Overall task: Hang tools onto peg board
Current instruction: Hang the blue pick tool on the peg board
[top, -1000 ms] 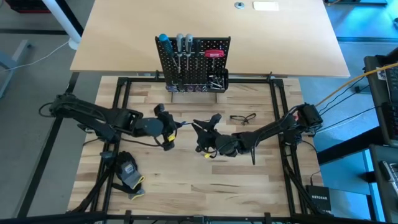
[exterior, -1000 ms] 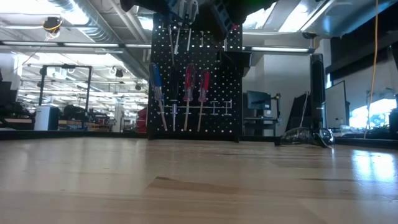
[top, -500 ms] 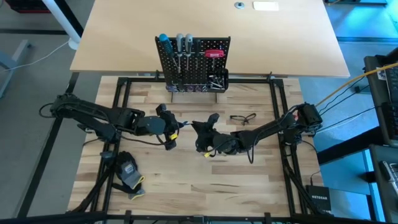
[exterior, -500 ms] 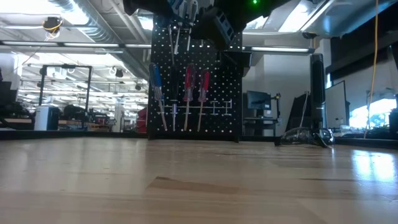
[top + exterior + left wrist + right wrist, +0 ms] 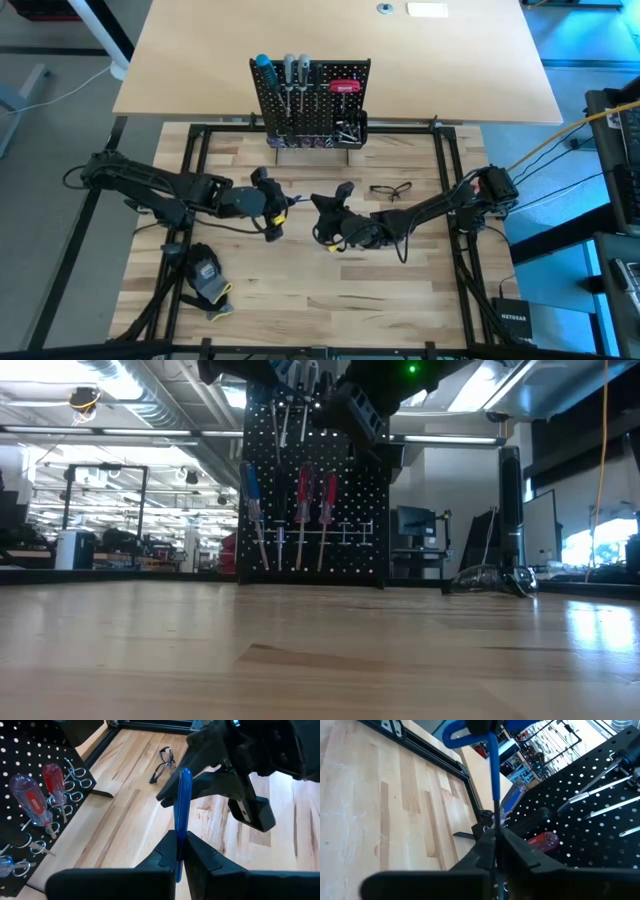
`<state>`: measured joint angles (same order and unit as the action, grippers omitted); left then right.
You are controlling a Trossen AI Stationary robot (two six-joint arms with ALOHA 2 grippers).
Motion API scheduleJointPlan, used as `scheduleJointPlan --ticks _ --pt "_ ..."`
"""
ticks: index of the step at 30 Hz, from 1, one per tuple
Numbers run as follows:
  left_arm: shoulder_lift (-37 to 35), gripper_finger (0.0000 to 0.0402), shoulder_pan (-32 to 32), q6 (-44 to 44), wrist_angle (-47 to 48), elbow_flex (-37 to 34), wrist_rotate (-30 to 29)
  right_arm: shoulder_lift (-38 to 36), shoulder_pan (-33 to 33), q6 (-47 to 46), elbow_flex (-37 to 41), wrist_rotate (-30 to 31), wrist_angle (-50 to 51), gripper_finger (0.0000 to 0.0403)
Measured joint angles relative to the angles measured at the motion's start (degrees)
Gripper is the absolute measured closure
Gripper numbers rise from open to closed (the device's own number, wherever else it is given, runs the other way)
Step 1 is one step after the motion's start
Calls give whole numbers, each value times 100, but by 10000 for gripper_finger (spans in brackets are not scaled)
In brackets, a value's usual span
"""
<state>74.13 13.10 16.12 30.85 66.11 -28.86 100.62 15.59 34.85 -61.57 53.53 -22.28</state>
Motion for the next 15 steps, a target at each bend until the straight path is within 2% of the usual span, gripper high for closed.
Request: scheduleJointPlan --ticks 3,11,15 --pt "0 386 -9 -1 -2 0 0 0 13 6 1 -9 20 394" --pt "0 364 -9 -262 -27 0 0 0 13 -4 1 -64 -17 396" --pt "0 338 -9 -313 -42 0 0 0 13 -7 1 -63 -22 395"
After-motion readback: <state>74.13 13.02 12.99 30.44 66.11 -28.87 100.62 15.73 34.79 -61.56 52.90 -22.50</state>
